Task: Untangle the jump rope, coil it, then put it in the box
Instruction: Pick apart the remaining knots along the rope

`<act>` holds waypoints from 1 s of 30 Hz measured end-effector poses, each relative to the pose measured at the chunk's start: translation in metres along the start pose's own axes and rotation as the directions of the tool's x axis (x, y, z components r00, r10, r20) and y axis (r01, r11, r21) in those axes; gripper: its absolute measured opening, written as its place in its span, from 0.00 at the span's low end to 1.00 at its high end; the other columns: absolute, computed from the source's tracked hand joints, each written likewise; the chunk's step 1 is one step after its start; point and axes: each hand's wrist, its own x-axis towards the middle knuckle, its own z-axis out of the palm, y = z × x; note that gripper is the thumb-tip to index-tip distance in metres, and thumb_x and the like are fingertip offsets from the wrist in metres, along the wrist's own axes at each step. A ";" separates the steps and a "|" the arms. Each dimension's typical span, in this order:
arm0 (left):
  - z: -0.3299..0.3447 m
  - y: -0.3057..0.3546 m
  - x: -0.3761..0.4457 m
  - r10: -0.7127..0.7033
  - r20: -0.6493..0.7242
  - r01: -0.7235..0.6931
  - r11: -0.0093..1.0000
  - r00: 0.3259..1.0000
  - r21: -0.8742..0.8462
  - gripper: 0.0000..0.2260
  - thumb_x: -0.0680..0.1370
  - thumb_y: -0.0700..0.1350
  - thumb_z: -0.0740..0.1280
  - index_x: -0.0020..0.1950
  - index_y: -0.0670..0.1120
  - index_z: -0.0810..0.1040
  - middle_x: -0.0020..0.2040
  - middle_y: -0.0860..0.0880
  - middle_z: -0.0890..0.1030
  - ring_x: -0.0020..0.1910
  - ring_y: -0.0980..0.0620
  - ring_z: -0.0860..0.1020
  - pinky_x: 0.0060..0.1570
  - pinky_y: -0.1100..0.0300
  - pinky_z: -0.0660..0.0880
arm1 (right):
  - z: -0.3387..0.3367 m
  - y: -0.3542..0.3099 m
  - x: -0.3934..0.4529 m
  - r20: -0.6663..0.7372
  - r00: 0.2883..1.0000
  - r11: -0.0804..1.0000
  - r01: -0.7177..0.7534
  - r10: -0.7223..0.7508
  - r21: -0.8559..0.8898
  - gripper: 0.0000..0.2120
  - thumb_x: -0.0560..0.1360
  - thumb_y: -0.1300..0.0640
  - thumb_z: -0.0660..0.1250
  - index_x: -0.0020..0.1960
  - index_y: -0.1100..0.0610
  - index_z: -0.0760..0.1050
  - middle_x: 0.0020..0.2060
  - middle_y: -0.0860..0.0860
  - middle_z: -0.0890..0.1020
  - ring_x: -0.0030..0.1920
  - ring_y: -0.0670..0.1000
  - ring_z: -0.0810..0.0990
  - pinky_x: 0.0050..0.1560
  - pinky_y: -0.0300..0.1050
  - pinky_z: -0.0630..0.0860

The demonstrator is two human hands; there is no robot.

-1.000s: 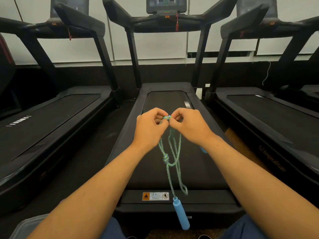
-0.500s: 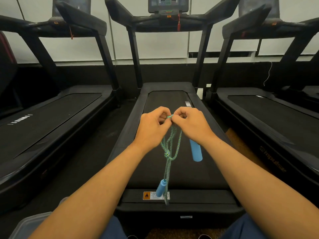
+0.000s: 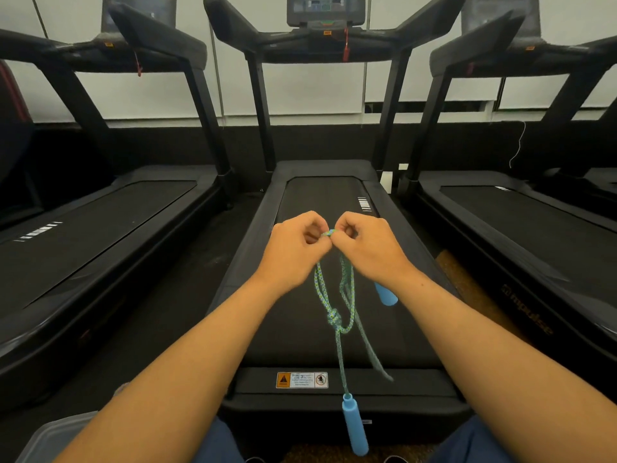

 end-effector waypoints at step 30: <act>0.009 0.023 -0.004 -0.150 -0.161 0.100 0.954 0.976 -0.284 0.05 0.80 0.38 0.68 0.47 0.39 0.83 0.37 0.46 0.84 0.34 0.59 0.82 0.37 0.68 0.74 | -0.012 -0.014 -0.001 -0.027 0.999 0.993 -0.025 0.028 0.116 0.07 0.77 0.59 0.65 0.41 0.60 0.77 0.28 0.39 0.80 0.30 0.43 0.71 0.31 0.40 0.69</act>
